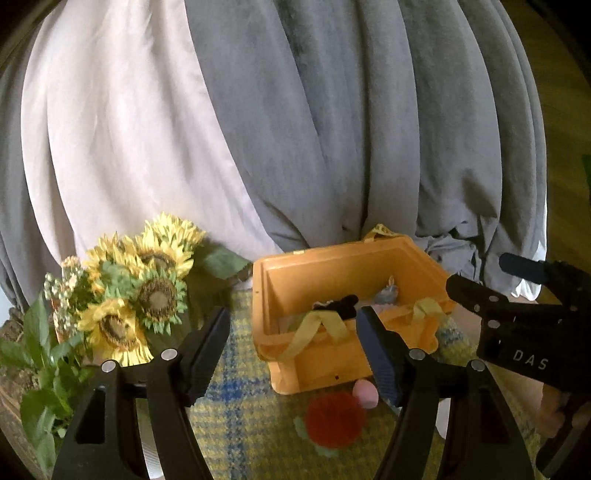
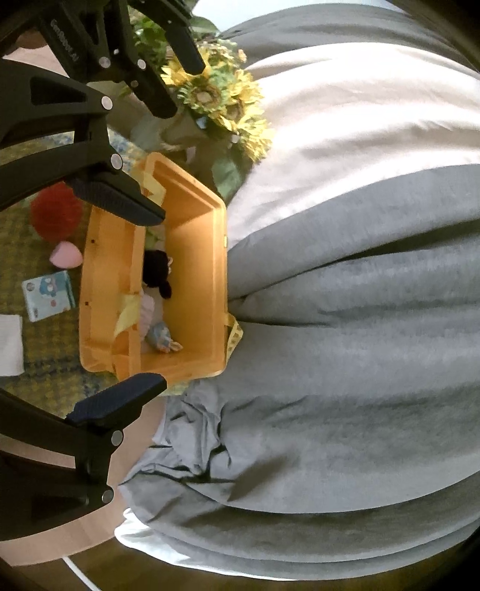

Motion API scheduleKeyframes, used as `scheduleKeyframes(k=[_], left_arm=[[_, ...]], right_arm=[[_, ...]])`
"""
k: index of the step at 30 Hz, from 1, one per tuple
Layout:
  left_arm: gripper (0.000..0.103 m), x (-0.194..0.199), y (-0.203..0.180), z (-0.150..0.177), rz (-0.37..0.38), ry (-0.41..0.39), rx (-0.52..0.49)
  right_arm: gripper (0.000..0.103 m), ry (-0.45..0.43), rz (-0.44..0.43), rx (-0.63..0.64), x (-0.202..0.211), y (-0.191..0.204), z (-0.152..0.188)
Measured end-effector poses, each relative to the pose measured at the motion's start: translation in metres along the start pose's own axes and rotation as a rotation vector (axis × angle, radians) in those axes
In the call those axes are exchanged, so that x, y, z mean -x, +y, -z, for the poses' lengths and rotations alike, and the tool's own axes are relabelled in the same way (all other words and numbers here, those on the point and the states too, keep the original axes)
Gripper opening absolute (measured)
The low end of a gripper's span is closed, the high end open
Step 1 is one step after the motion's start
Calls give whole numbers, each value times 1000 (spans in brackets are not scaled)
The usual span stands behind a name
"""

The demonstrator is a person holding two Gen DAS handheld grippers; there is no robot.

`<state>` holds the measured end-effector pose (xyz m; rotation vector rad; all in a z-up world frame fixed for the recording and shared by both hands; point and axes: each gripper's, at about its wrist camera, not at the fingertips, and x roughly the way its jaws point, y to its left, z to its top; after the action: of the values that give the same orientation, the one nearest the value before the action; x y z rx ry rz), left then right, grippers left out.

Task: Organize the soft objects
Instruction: 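Move both tools back down toward the remaining items on the runner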

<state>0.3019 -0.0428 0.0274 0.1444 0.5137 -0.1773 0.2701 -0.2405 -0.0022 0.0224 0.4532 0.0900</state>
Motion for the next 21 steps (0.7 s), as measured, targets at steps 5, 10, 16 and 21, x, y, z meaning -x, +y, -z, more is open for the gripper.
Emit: scheduleKeyframes(k=[5,10,16,21], left_arm=[[70,1,-2,14,10,16,2],[70,2,-4,27,19,27,-4],[70,1,-9,44,21,48,-32],[70,-8,-12,59,42,96,-45]], right_arm=[[83,5,10,26,4,2,9],[83,31,10,39,3,4,22],[83,74,2,40,0,4,36],[83,121,4,40,-8,4,50]])
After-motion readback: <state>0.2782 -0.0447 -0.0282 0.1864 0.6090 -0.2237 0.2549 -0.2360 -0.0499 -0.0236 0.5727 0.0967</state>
